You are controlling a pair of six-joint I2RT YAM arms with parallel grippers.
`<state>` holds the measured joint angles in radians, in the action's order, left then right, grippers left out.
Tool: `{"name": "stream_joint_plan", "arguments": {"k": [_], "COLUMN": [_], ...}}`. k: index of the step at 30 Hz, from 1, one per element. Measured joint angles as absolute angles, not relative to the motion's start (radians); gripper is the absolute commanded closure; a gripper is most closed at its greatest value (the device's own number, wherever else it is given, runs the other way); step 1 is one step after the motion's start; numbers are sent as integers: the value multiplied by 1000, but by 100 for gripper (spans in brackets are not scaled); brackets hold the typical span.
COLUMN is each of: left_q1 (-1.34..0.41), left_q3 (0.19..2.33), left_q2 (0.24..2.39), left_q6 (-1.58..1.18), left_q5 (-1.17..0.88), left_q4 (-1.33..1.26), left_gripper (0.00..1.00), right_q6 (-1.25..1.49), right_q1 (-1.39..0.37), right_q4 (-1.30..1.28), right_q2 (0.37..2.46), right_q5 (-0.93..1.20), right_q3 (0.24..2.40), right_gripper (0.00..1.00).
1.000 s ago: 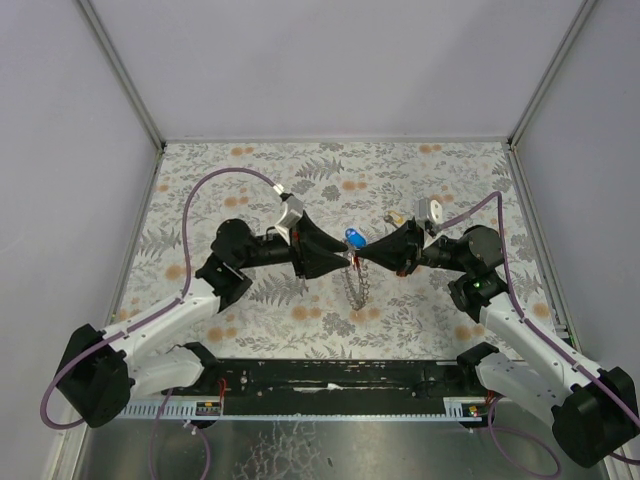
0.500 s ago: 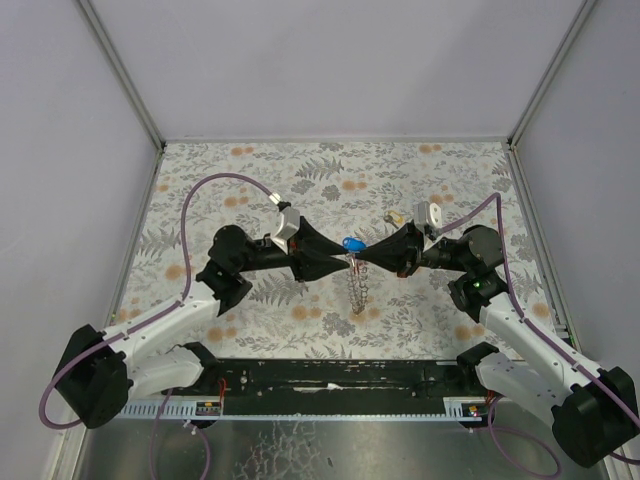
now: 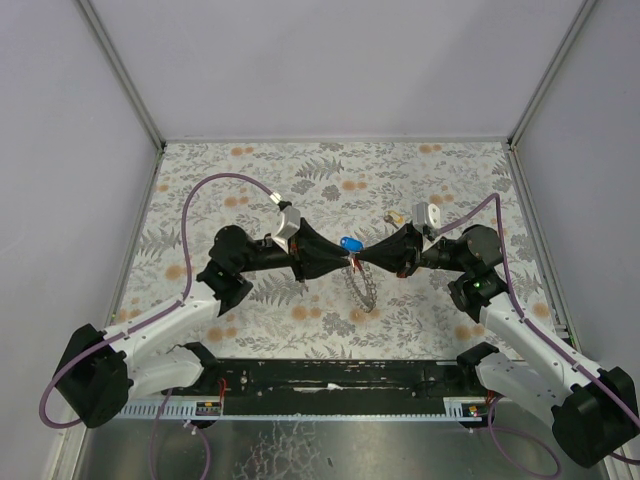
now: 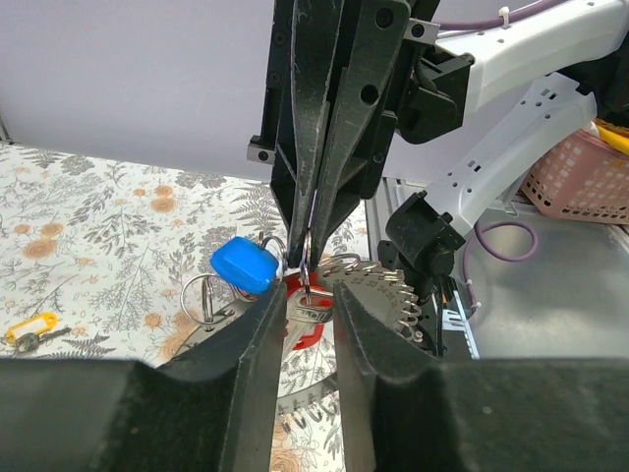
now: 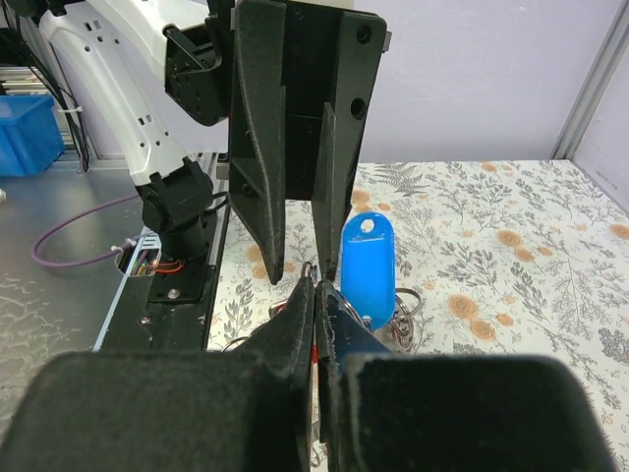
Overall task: Remove the keys from the keyring
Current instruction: Remove the key from the keyring.
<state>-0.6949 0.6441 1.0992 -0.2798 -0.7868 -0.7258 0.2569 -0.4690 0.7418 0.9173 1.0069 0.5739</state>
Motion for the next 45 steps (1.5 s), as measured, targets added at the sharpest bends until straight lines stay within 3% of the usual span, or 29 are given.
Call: {"name": "stream_joint_plan", "arguments": {"k": [3, 6, 34, 45], "left_q1": [-695, -695, -700, -686], "left_q3": [645, 645, 621, 606], "left_q2": [1099, 1100, 1086, 1051], "left_q6": [-285, -287, -310, -308], "left_q5": [-781, -780, -716, -658], "left_q4": [-722, -719, -630, -609], "left_gripper": [95, 100, 100, 100], "right_q6": [254, 253, 282, 206], "right_q1": [-469, -469, -468, -461], "right_q4": [739, 736, 750, 628], "right_q2": [917, 917, 917, 915], "right_q5": [1007, 1007, 939, 878], "right_q3": [574, 574, 574, 584], "right_gripper": [100, 100, 100, 100]}}
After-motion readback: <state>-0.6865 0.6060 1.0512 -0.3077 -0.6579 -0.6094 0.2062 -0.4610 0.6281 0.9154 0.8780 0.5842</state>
